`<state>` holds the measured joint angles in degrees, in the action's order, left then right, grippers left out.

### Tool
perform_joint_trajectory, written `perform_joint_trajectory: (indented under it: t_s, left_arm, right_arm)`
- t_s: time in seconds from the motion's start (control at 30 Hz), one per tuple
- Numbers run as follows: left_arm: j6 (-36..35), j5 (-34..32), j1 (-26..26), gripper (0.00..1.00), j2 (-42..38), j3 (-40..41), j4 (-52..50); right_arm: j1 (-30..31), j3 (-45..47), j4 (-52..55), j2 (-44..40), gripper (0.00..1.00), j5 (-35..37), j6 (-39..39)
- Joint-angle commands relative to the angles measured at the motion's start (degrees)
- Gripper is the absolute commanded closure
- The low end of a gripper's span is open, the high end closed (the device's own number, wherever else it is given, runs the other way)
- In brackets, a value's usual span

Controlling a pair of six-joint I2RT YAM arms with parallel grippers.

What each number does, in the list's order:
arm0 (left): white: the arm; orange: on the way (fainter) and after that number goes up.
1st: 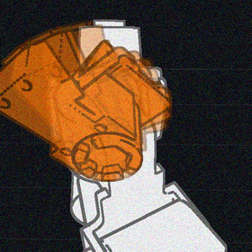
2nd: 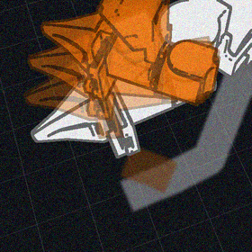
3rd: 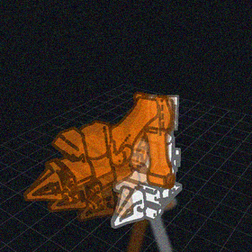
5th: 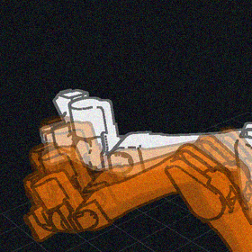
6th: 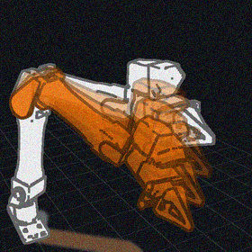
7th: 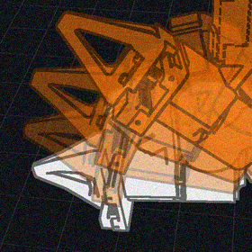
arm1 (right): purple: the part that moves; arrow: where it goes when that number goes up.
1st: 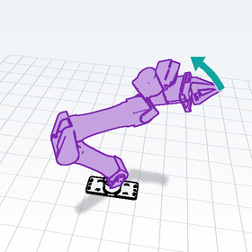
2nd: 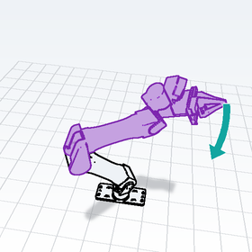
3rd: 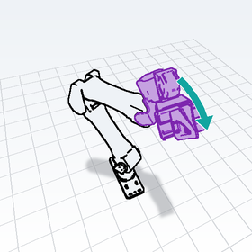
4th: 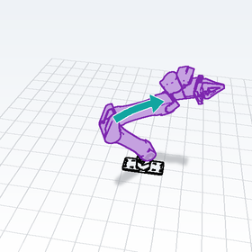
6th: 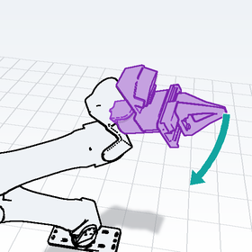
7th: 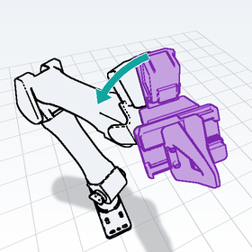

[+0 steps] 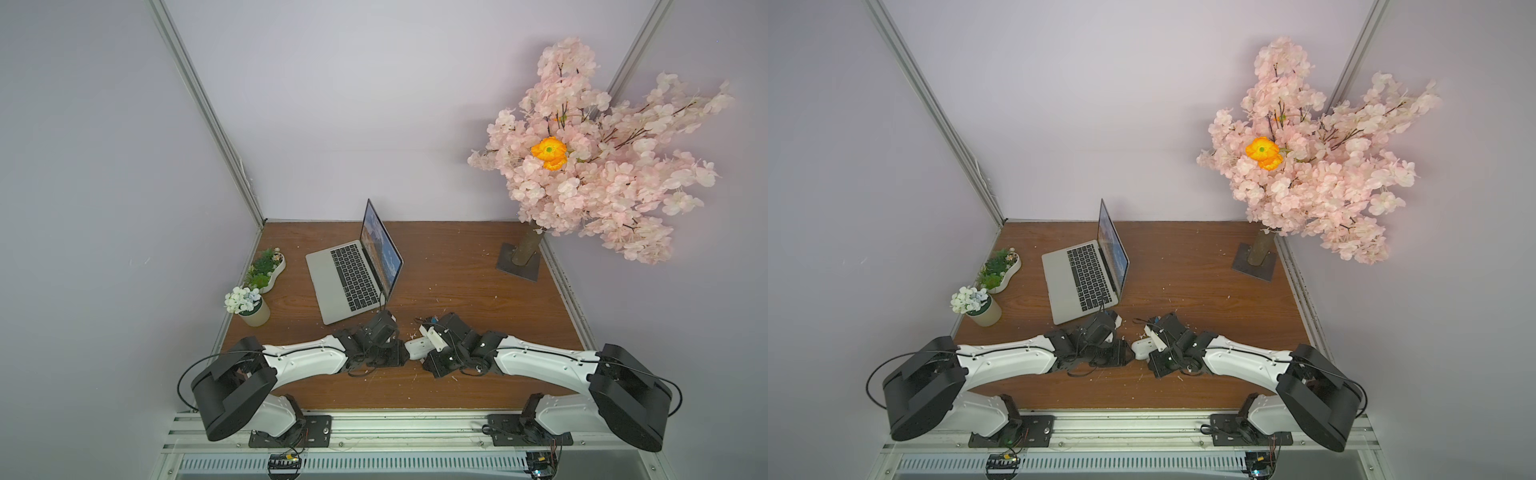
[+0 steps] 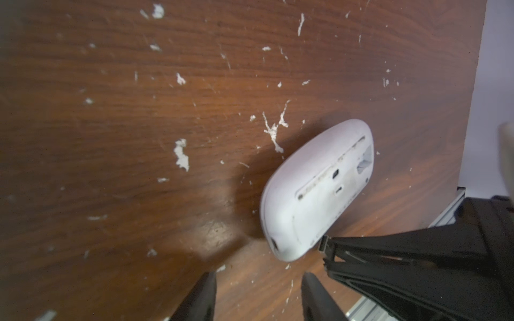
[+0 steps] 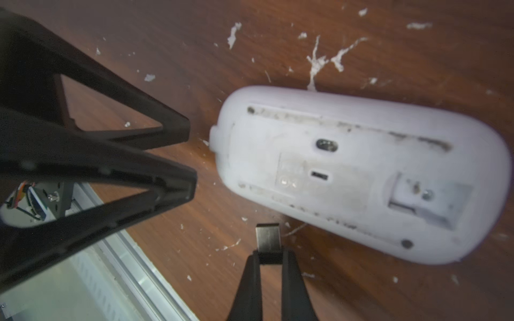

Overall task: Remove the wireless mouse receiver from the laptop
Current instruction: Adjust the mouse at the center of the board.

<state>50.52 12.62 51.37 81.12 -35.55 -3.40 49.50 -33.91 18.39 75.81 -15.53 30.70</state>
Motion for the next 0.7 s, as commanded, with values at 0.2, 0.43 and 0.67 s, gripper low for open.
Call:
perform_joint_trajectory:
  t_s: [0.2,0.43,0.67]
  left_arm:
    - [1.3,1.0,-0.7,0.44,3.4,-2.5,4.3]
    - [0.6,1.6,-2.2,0.45,6.7,-4.8,5.2]
    - [0.2,4.5,-3.0,0.42,8.3,-4.3,7.0]
  right_arm:
    - [0.2,-1.6,4.9,-5.5,1.00,-0.3,-2.8]
    - [-3.1,-3.4,6.0,-8.5,1.00,-1.0,-3.7]
    - [-10.5,-3.7,6.2,-10.4,1.00,-3.5,-5.7]
